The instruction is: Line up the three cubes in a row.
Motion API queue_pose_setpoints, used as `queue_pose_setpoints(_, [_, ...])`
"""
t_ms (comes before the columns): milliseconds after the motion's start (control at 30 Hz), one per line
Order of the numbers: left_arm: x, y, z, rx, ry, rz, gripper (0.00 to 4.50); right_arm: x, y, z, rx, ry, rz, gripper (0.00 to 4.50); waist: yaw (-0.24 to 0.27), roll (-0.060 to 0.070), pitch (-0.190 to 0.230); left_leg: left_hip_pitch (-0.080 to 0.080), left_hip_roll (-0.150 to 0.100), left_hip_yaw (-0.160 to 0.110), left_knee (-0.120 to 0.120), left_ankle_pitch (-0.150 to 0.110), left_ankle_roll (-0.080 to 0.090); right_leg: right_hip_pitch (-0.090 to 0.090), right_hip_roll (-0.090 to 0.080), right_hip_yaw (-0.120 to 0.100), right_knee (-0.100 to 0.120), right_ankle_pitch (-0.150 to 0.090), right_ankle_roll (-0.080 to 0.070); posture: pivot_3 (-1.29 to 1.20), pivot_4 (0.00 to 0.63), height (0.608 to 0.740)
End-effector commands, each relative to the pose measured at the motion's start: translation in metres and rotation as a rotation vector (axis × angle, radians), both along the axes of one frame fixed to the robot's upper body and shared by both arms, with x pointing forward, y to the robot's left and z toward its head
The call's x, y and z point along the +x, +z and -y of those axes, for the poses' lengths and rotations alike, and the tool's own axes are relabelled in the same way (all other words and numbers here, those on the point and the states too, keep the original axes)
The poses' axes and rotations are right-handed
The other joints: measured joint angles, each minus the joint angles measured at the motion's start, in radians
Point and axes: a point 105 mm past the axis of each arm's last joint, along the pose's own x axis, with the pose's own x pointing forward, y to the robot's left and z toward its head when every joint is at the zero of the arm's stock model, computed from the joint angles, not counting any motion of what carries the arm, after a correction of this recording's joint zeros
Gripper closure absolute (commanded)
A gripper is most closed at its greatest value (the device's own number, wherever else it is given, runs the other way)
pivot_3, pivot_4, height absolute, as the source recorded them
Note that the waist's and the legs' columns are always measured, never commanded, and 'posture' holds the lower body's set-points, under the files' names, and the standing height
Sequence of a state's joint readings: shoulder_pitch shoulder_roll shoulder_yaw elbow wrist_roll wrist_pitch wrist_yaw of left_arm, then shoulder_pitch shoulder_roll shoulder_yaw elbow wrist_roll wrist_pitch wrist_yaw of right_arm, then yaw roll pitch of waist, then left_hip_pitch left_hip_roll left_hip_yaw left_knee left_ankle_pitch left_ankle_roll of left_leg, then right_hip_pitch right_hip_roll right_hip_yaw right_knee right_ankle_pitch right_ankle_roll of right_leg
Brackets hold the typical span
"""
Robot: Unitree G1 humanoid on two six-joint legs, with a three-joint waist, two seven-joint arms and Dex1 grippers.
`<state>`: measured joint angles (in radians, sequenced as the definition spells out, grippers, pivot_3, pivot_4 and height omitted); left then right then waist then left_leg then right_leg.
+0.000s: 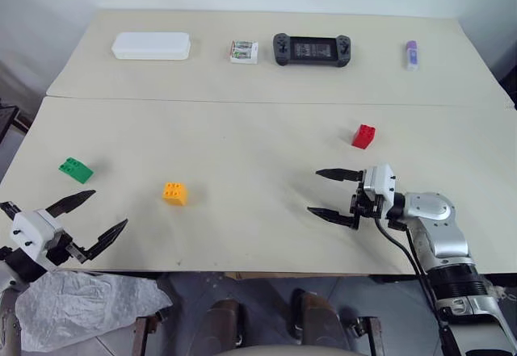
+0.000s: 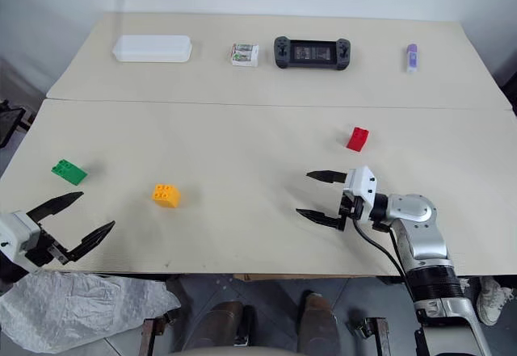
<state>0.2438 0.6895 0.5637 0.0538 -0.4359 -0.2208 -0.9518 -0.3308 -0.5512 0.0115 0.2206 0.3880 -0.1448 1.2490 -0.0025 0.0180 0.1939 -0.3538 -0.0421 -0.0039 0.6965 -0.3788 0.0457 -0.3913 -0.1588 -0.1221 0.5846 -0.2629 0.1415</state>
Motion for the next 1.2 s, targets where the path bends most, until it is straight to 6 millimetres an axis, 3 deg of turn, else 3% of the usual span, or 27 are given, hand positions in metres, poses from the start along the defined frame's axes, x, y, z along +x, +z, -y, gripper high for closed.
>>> queue_pose_setpoints(33, [-0.003,0.003,0.0,-0.031,-0.008,-0.027,0.02,-0.006,0.013,-0.001,0.054,0.024,0.042,0.0,0.0,0.0,0.0,0.0,0.001,0.001,0.0,0.0,0.0,0.0,0.001,0.001,0.0,0.0,0.0,0.0,0.15,0.74])
queue_pose_setpoints(167, [-0.002,0.022,0.006,-0.147,-0.035,-0.006,0.02,-0.007,0.023,0.011,0.101,-0.028,0.026,0.0,0.003,0.0,0.0,0.0,0.004,0.002,0.001,-0.001,-0.002,-0.001,0.005,0.003,0.0,0.0,0.0,0.0,0.15,0.74])
queue_pose_setpoints(300, [0.006,0.056,0.049,-0.269,-0.206,0.04,0.02,-0.005,0.04,0.04,0.169,-0.226,0.041,0.0,0.009,0.0,0.0,0.0,0.004,0.001,0.002,-0.001,-0.002,-0.001,0.005,0.006,0.0,0.0,0.0,0.0,0.15,0.74])
queue_pose_setpoints(367, [0.008,0.058,0.061,-0.25,-0.241,0.045,0.02,-0.006,0.044,0.051,0.195,-0.304,0.052,0.0,0.011,0.0,0.0,0.0,0.004,0.002,0.002,-0.002,-0.003,-0.001,0.005,0.009,0.0,0.0,0.0,0.0,0.15,0.74])
queue_pose_setpoints(467, [0.019,0.052,0.095,-0.223,-0.353,0.027,0.02,-0.007,0.04,0.087,0.23,-0.544,0.08,0.0,0.013,0.001,-0.001,0.001,0.005,0.004,0.001,-0.002,-0.004,-0.001,0.007,0.01,0.0,0.0,0.0,0.0,0.15,0.74])
queue_pose_setpoints(567, [0.037,0.049,0.12,-0.214,-0.419,0.034,0.02,-0.005,0.025,0.129,0.283,-0.829,0.089,0.0,0.021,0.001,-0.001,0.001,0.005,0.007,0.001,-0.002,-0.003,-0.002,0.009,0.011,0.0,0.0,0.0,0.0,0.15,0.74])
queue_pose_setpoints(633, [0.044,0.048,0.128,-0.208,-0.436,0.044,0.02,-0.003,0.017,0.139,0.28,-0.913,0.093,0.0,0.022,0.001,-0.001,0.002,0.005,0.01,0.002,-0.002,-0.003,-0.002,0.009,0.013,0.001,0.0,0.0,0.0,0.15,0.74])
queue_pose_setpoints(833, [0.044,0.049,0.146,-0.223,-0.539,0.009,0.02,0.018,0.023,0.102,0.286,-0.851,0.084,0.0,-0.012,0.001,-0.001,0.003,0.01,0.017,0.001,-0.001,-0.004,-0.005,0.012,0.016,0.001,0.0,0.0,0.0,0.15,0.74])
queue_pose_setpoints(1000, [0.045,0.049,0.143,-0.186,-0.532,0.012,0.02,0.073,0.047,0.079,0.289,-1.03,-0.028,0.0,-0.026,0.001,-0.001,0.003,0.011,0.017,0.003,0.001,-0.006,-0.006,0.012,0.017,0.003,0.0,0.0,0.0,0.15,0.74])
queue_pose_setpoints(1200, [0.038,0.052,0.144,-0.18,-0.546,0.003,0.02,0.1,0.061,0.064,0.257,-1.156,-0.056,0.0,-0.008,0.001,-0.001,-0.001,0.011,0.013,0.002,0.002,-0.008,-0.012,0.012,0.016,0.006,-0.001,-0.003,0.0,0.15,0.74])
